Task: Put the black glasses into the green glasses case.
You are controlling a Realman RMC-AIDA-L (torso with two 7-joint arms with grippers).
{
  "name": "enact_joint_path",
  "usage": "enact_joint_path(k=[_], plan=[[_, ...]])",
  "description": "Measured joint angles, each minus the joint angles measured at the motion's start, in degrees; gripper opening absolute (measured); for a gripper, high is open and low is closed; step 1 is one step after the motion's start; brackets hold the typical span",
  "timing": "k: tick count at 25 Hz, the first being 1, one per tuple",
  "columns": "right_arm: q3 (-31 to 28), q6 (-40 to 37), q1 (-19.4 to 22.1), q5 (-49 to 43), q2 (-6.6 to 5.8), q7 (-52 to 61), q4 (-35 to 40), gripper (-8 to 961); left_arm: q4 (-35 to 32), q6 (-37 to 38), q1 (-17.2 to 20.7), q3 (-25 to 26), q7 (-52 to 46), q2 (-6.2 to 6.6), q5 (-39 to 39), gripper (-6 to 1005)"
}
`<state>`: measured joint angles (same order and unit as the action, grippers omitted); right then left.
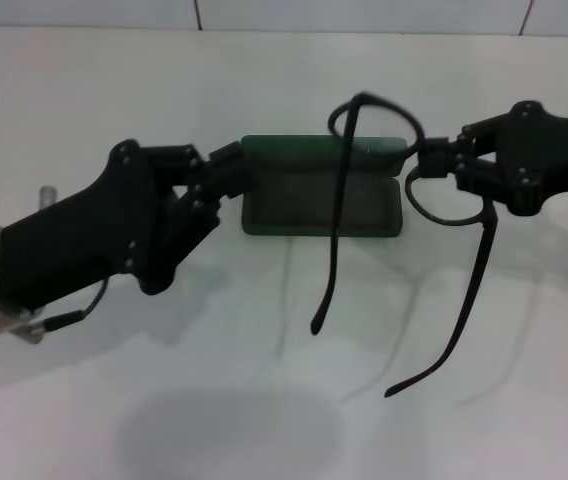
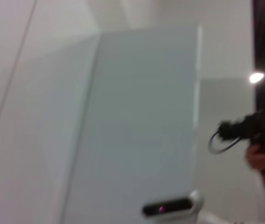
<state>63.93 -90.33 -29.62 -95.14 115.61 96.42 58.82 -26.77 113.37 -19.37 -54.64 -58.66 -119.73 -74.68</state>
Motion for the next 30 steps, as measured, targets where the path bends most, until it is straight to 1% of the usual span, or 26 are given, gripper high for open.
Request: enact_joint_path(k=[3,4,7,8,10,13,22,30], plan=[[-0.6,-0.34,1.61,4.18,-0.04,-3.2,-3.15,65,2.09,2.68,-3.28,-0.81,0.02,-0.21,0.88,43],[-0.62,-0.36,1.82,5.17,0.03,-4.62,-4.31,65,2.59,2.91,-4.26,-1.9,0.02,-0.25,1.31,43],[-0.61,-0.97,1.91,8.17,0.09,-8.76,-7.92,65,3.53,2.99,-6.74,-8.57,0.04,-0.32,5.67,43],[-0.61,-1.34,1.74,9.22,0.08,-9.77,-9.11,65,3.65,2.98,-7.51,-11.52,0.19,-0.32,7.7,43],[-0.63,-2.26,1.21,10.35,-0.02,-10.49,-10.91,65,3.71,2.9,-8.53,-15.35,0.84,-0.34,10.21,43],[-0.61,-3.01,0.77,10.88,-0.05,-10.73,-11.61,64,4.09,2.73,-9.55,-18.22,1.92,-0.45,11.85,42],[-0.18,-4.87,-0.18,11.54,0.35,-11.67,-12.11,65,6.62,0.35,-10.45,-18.65,2.3,-0.52,11.82,38],[2.17,-5.36,-1.19,14.4,0.36,-12.76,-14.14,65,9.04,-5.12,-11.34,-20.29,3.27,-0.88,12.12,37]])
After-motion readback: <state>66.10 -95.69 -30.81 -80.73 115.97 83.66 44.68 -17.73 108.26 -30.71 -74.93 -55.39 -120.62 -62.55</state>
